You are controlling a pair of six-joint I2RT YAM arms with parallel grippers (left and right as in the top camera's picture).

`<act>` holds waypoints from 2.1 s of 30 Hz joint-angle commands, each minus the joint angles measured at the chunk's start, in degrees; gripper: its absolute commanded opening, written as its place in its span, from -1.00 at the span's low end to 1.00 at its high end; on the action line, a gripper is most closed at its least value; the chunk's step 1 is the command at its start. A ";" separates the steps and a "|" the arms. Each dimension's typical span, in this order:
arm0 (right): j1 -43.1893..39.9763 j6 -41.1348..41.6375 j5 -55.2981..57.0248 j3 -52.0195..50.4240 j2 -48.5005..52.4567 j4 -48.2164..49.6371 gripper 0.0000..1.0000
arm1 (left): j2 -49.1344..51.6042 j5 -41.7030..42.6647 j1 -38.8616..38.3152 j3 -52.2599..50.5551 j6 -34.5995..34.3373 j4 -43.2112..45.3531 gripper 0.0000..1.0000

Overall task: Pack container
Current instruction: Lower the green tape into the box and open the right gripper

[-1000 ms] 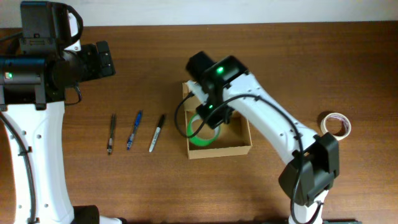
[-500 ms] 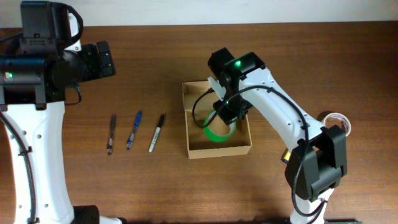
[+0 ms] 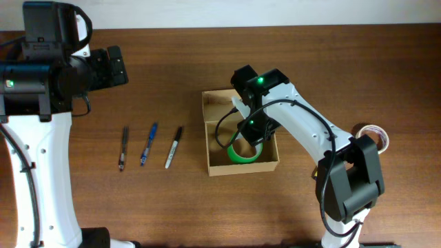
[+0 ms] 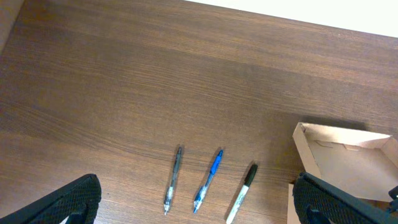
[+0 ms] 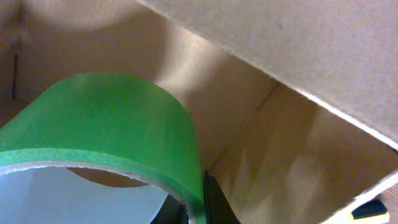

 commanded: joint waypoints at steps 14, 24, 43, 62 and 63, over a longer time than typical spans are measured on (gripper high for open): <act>-2.08 -0.42 2.08 -0.52 -1.92 -0.04 -0.92 | 0.39 0.59 0.20 0.83 1.16 -0.28 0.99; -4.33 -0.83 2.25 -0.87 -1.92 -0.31 -0.92 | 0.39 0.59 0.20 0.83 1.16 -0.28 0.99; -4.15 -0.76 -0.20 -8.61 -1.92 5.29 -0.92 | 0.39 0.57 0.20 0.83 1.16 -0.04 0.98; -4.09 0.98 -1.14 19.45 -7.34 -11.58 -0.24 | 0.39 0.59 0.20 0.83 1.16 -0.04 0.98; -4.28 1.01 0.00 22.88 -7.82 -12.57 -0.23 | 0.39 0.59 0.20 0.83 1.14 -0.04 0.99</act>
